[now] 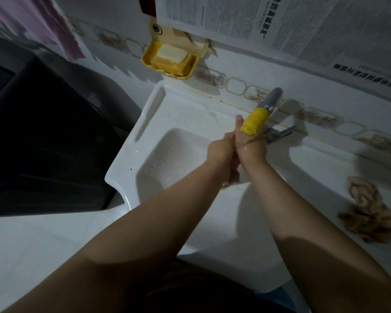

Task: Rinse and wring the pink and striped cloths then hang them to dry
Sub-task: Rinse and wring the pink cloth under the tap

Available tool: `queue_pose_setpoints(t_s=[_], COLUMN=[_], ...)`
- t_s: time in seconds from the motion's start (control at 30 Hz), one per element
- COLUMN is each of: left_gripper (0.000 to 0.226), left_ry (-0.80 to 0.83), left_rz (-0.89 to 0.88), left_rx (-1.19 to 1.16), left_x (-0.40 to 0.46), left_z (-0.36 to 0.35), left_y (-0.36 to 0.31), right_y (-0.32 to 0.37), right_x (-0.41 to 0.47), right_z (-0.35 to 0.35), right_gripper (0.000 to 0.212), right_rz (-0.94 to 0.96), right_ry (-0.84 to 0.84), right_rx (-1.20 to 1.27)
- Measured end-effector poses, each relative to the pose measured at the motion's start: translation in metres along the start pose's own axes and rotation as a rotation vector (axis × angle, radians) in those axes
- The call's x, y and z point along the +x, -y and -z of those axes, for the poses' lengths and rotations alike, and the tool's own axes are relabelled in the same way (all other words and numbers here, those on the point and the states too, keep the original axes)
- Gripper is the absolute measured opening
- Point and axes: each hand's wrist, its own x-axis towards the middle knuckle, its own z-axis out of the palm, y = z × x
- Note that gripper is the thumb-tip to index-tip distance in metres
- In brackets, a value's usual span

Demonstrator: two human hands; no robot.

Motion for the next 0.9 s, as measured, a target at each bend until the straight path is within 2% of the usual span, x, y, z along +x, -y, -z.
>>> queue_pose_setpoints(t_s=[0.03, 0.13, 0.17, 0.2, 0.27, 0.33, 0.37, 0.43, 0.47, 0.53, 0.57, 0.6, 0.7, 0.77, 0.83, 0.87, 0.9], left_gripper=[0.042, 0.029, 0.031, 0.035, 0.038, 0.032, 0.031, 0.026, 0.026, 0.028, 0.027, 0.028, 0.036, 0.031, 0.022, 0.018, 0.019], left_ry=[-0.009, 0.015, 0.026, 0.021, 0.026, -0.001, -0.009, 0.014, -0.023, -0.048, -0.057, -0.058, 0.002, -0.063, -0.129, -0.087, -0.035], left_rz=[-0.026, -0.120, -0.105, -0.074, 0.002, -0.027, -0.053, -0.126, -0.161, -0.278, -0.289, -0.259, 0.042, -0.024, -0.143, -0.204, -0.192], left_rx=[0.037, 0.073, 0.060, 0.057, 0.052, 0.080, 0.098, 0.177, 0.205, 0.411, 0.448, 0.389, 0.019, 0.096, 0.291, 0.433, 0.419], left_x=[-0.001, 0.005, 0.001, -0.001, -0.006, -0.010, -0.013, -0.010, -0.008, -0.005, -0.007, -0.011, -0.014, -0.005, -0.005, -0.003, -0.001], left_z=[0.000, 0.010, 0.014, 0.013, 0.003, -0.009, -0.009, -0.003, 0.001, 0.008, 0.010, 0.008, 0.003, 0.004, 0.012, 0.015, 0.015], left_y=[0.000, -0.001, -0.002, 0.000, 0.010, 0.012, 0.008, -0.003, -0.009, -0.012, -0.009, -0.004, 0.009, 0.012, -0.003, -0.005, -0.006], right_y=[-0.001, -0.001, -0.003, 0.000, -0.006, -0.015, -0.019, -0.015, -0.011, -0.007, -0.006, -0.006, -0.011, -0.007, -0.002, 0.000, 0.000], right_x=[0.005, -0.021, -0.029, -0.029, -0.005, 0.013, 0.015, -0.003, -0.015, -0.032, -0.030, -0.023, 0.001, -0.009, -0.033, -0.044, -0.048], right_z=[0.000, -0.007, -0.008, -0.003, 0.005, 0.012, 0.010, 0.006, 0.004, 0.002, 0.002, 0.003, 0.008, 0.008, 0.000, -0.003, -0.003], right_gripper=[0.040, 0.047, 0.048, 0.048, 0.044, 0.038, 0.038, 0.040, 0.042, 0.047, 0.049, 0.050, 0.047, 0.046, 0.047, 0.048, 0.049], right_rz=[-0.026, 0.138, 0.208, 0.201, 0.036, -0.110, -0.121, -0.021, 0.055, 0.192, 0.196, 0.150, -0.001, 0.023, 0.168, 0.249, 0.274], right_ry=[-0.015, -0.002, 0.016, 0.060, 0.108, 0.150, 0.125, 0.086, 0.075, 0.038, 0.036, 0.041, 0.093, 0.084, 0.068, 0.054, 0.047], right_rx=[0.017, -0.002, -0.037, -0.093, -0.156, -0.069, -0.021, -0.032, -0.049, -0.078, -0.127, -0.183, -0.228, -0.262, -0.258, -0.248, -0.240])
